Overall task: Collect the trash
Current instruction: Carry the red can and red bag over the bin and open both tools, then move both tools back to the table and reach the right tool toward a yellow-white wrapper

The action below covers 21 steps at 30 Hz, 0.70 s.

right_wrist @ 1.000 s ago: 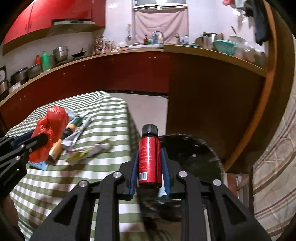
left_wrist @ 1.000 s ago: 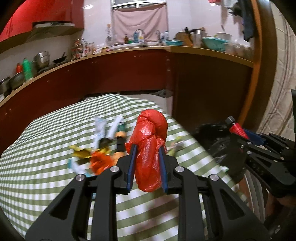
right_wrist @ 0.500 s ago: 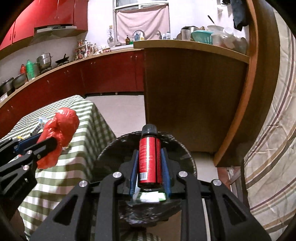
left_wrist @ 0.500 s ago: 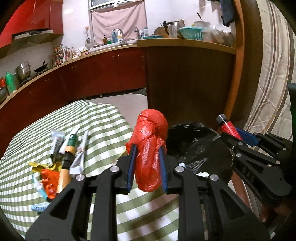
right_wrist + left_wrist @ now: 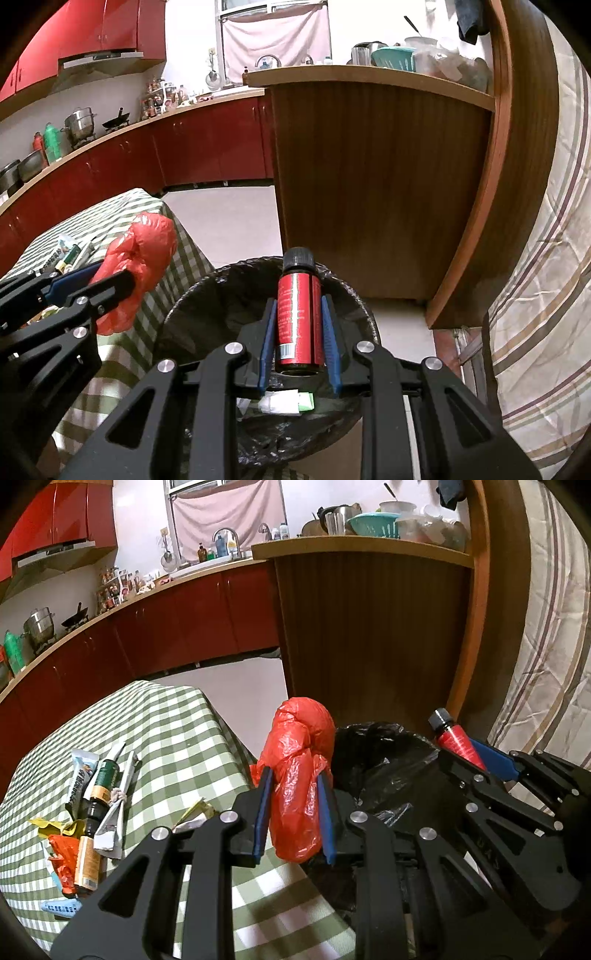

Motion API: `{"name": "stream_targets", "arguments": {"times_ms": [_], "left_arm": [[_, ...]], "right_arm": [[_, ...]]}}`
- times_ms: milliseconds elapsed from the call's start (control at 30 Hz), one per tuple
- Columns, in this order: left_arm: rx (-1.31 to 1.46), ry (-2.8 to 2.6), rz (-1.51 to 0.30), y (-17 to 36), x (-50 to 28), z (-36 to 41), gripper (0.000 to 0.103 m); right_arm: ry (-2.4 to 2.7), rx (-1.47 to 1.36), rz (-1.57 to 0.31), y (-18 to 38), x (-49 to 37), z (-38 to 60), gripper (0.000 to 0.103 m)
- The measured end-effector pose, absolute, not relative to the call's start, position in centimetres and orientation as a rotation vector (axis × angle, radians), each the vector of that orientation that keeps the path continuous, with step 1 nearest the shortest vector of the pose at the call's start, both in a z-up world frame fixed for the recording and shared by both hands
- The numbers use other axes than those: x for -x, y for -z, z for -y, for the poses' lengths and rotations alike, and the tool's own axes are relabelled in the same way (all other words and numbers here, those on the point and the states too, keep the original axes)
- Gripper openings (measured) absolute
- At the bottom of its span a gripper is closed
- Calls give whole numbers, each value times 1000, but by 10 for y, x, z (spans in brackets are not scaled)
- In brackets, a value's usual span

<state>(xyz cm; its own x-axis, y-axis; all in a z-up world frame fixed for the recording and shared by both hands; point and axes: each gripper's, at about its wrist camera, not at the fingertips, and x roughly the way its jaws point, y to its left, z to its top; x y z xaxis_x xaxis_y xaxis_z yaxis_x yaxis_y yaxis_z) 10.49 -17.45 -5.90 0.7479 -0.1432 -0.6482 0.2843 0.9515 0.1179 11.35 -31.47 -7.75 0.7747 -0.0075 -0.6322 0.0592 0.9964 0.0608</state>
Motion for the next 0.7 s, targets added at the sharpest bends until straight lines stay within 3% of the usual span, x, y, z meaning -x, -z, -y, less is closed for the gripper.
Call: {"name": "stream_targets", "arguments": {"times_ms": [367, 533, 700], "left_arm": [[-229, 253, -779, 67, -127, 184, 25], [-227, 256, -779, 66, -131, 186, 42], [-204, 240, -774, 67, -131, 184, 46]], "right_arm": [[34, -96, -709, 86, -125, 322, 25], [35, -104, -713, 86, -127, 323, 30], [45, -104, -706, 85, -125, 326, 35]]}}
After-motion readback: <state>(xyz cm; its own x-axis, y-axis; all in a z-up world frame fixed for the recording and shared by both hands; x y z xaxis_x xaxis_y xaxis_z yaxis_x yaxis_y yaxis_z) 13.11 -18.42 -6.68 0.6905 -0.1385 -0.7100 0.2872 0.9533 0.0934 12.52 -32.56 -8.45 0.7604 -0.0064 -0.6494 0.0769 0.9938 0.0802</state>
